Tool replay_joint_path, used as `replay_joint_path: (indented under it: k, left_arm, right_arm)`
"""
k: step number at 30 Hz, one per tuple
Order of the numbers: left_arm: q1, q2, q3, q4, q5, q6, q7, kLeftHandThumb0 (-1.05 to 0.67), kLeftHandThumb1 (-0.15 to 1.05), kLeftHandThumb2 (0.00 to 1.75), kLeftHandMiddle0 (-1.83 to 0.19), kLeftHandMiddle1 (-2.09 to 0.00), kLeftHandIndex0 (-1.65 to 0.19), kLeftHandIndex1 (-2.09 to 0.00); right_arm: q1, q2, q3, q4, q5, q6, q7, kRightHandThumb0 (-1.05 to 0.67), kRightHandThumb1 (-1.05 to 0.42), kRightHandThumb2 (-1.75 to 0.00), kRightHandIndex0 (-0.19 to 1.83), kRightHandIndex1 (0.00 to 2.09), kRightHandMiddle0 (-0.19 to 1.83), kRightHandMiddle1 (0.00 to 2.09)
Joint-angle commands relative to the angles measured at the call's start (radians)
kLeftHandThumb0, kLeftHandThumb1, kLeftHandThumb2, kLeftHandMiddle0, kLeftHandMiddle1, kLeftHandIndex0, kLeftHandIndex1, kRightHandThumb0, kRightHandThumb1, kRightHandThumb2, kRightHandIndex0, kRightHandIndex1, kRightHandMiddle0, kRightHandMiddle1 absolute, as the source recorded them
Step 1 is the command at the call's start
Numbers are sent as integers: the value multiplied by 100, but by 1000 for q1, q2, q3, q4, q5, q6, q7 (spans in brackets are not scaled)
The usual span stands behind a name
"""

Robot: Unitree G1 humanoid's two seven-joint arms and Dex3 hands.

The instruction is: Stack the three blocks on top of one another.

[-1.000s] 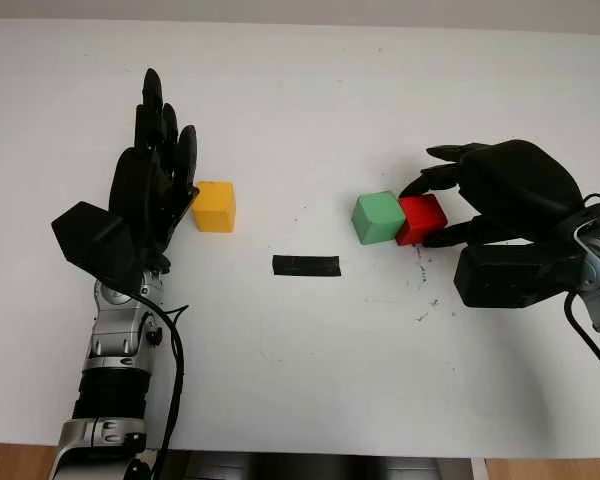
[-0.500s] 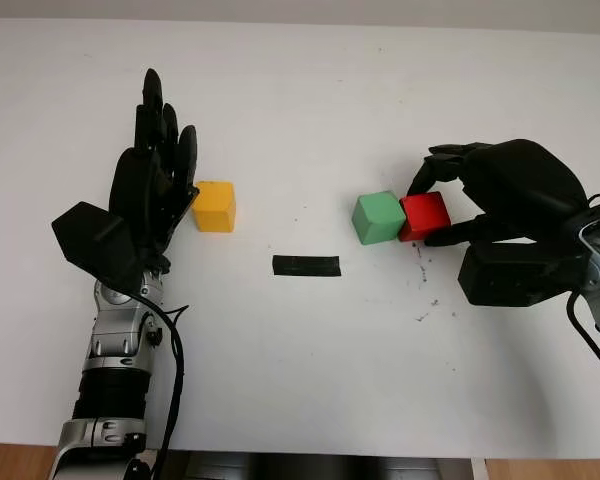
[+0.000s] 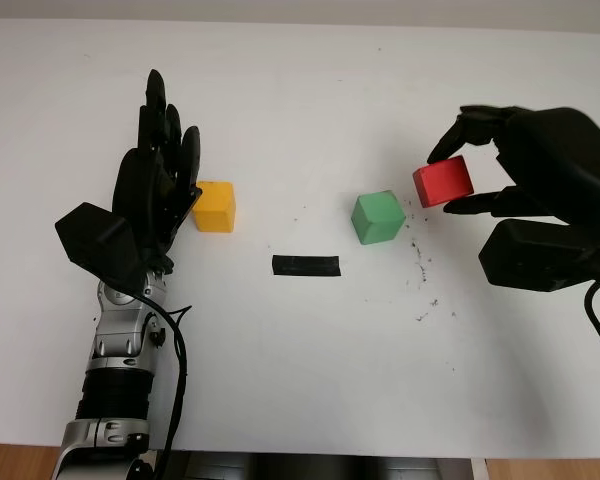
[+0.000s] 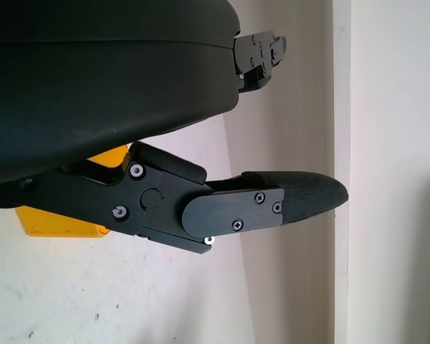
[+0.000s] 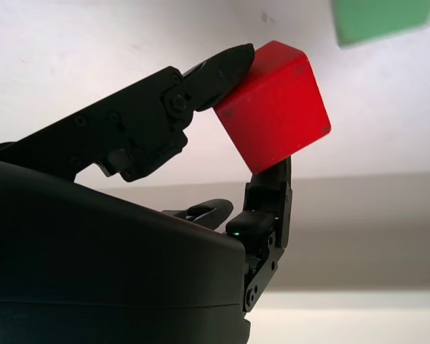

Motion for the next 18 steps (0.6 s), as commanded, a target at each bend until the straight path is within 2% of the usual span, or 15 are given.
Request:
replay_joint_path:
  k: [1, 3, 10, 18]
  left_arm:
    - [1, 3, 0, -3, 0, -12, -4, -78, 105, 50, 17, -5, 16, -5]
    - [2, 3, 0, -6, 1, -7, -3, -78, 105, 50, 17, -5, 16, -5]
    - [-1, -3, -3, -6, 4, -5, 6, -79, 105, 49, 17, -5, 15, -6]
    - [-4, -1, -2, -11, 0, -7, 4, -79, 105, 48, 17, -5, 17, -5]
  right_arm:
    - [-5, 22, -23, -54, 37, 18, 11, -30, -85, -6, 43, 4, 64, 109]
    - [-16, 51, -27, -80, 90, 34, 30, -30, -86, -6, 42, 3, 62, 112]
    - [-81, 165, 29, -105, 215, 120, 126, -28, -89, -6, 32, 1, 46, 145]
    - [-115, 282, 90, -84, 320, 223, 209, -37, -90, -5, 29, 2, 41, 155]
